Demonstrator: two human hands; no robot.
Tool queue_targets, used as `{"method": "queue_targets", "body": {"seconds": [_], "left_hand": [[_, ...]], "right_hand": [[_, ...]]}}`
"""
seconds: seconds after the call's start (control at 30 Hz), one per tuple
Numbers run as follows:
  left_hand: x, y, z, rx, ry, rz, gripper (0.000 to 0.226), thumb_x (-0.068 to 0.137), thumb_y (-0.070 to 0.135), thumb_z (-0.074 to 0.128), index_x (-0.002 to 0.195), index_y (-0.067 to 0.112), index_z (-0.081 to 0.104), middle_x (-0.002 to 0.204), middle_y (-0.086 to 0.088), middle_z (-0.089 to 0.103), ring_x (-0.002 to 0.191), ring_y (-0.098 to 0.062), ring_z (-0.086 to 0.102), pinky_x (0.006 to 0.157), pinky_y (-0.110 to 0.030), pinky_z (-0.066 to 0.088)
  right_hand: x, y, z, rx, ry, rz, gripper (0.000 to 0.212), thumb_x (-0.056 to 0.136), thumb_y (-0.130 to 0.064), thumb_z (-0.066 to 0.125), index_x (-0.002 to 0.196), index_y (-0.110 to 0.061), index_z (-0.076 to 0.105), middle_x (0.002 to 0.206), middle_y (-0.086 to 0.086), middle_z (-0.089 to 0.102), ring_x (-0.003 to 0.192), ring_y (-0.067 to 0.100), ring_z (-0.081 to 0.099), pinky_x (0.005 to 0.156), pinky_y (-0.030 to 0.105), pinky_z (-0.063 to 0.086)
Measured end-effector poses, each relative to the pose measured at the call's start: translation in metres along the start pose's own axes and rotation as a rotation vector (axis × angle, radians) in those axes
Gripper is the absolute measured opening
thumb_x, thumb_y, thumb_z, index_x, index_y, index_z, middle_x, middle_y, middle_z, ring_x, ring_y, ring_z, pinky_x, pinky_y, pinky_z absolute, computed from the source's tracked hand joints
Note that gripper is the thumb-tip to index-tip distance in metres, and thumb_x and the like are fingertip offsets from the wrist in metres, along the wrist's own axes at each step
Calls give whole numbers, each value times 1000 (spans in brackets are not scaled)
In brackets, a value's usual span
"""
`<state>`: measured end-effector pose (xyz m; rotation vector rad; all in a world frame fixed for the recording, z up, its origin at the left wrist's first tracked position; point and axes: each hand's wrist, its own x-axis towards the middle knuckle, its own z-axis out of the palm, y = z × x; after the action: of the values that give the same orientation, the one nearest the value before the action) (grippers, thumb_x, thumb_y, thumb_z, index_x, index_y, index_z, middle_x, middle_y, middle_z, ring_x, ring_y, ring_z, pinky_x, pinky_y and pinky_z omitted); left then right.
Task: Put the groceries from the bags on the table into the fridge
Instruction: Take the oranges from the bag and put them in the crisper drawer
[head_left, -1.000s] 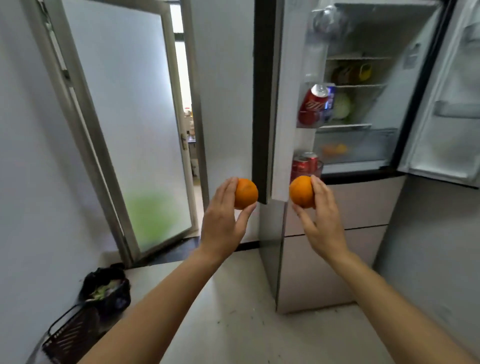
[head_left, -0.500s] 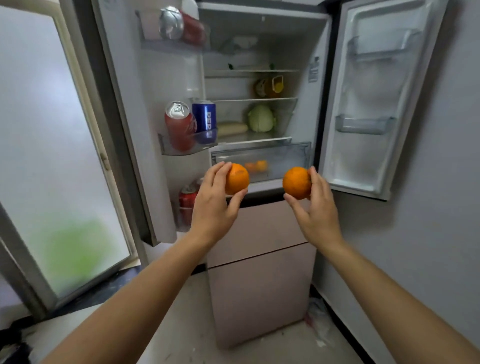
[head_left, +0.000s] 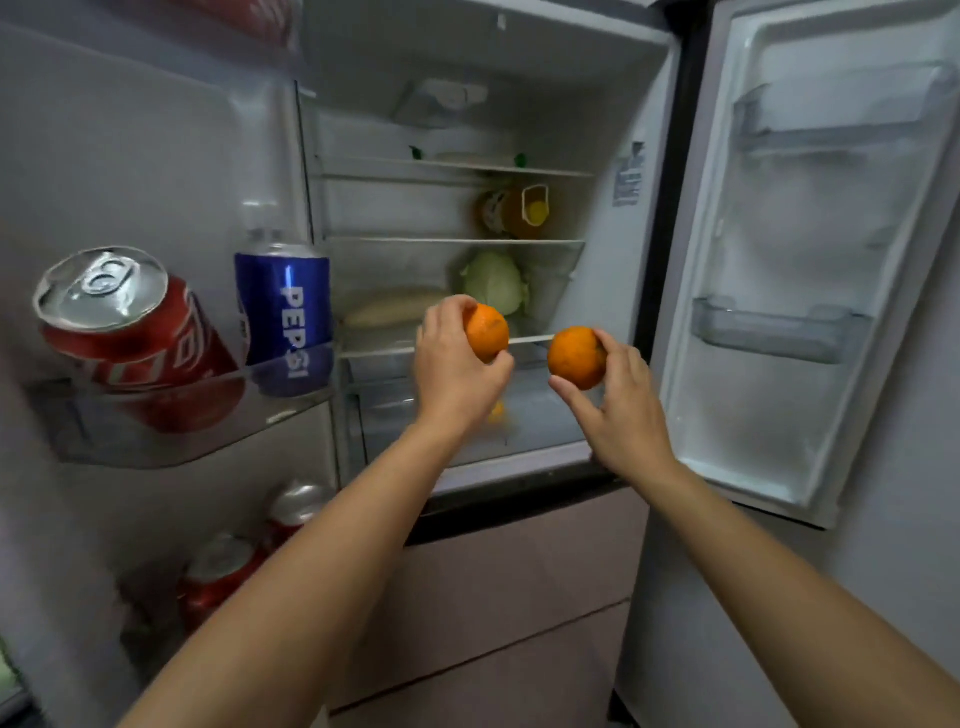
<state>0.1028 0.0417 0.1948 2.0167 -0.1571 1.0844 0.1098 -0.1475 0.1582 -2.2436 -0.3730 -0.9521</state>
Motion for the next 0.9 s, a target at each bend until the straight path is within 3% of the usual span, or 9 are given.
{"method": "queue_targets", "body": {"seconds": [0.2,0.37,0.5,0.57,0.7,0.77,0.9], "left_hand": [[78,-37,50,132,-79,-92,61,69,31,78,123,25,50,124,-3,49,114,-24,51,89,-35,44],[119,-84,68,303,-203,-245,59,69,34,79,120,22,51,123,-8,50,114,-31,53,92,-37,45],[132,-125,78,562,-383,-365,54,69,35,78,114,16,53,116,-12,55,107,-33,57,86,-37,48],[136,-140,84,672,-494,-410,44,70,34,74,106,16,58,106,-9,62,100,-29,61,80,-36,53],[149,-167,97,612,-738,-589,18,70,29,73,75,11,73,71,-1,74,67,-17,71,57,-27,55],[153,-180,103,640,-814,-639,18,70,26,76,76,9,76,69,-1,75,62,-16,71,53,-26,55],[156,-203,115,846,-904,-642,29,69,32,78,88,9,75,87,-5,75,78,-20,71,70,-30,59]], "right_hand": [[80,30,39,27,-62,78,74,91,-64,56,150,-28,29,144,4,41,123,24,52,101,50,48],[138,54,74,74,-181,102,70,92,-59,58,148,-23,34,141,10,43,118,28,53,98,42,45],[189,77,113,7,-439,144,74,85,-52,71,145,-16,44,138,15,51,122,32,52,100,39,44],[210,90,132,-47,-594,156,74,78,-48,78,140,-18,50,134,12,58,111,27,57,90,35,49],[232,113,165,-198,-897,105,47,74,-40,80,113,-17,69,106,8,73,86,23,68,72,34,57],[238,124,183,-242,-992,74,35,74,-41,75,96,-14,76,89,8,77,74,20,70,72,34,60],[251,136,216,-359,-1187,18,33,71,-41,77,90,-14,80,84,2,78,79,18,75,75,34,63]]}}
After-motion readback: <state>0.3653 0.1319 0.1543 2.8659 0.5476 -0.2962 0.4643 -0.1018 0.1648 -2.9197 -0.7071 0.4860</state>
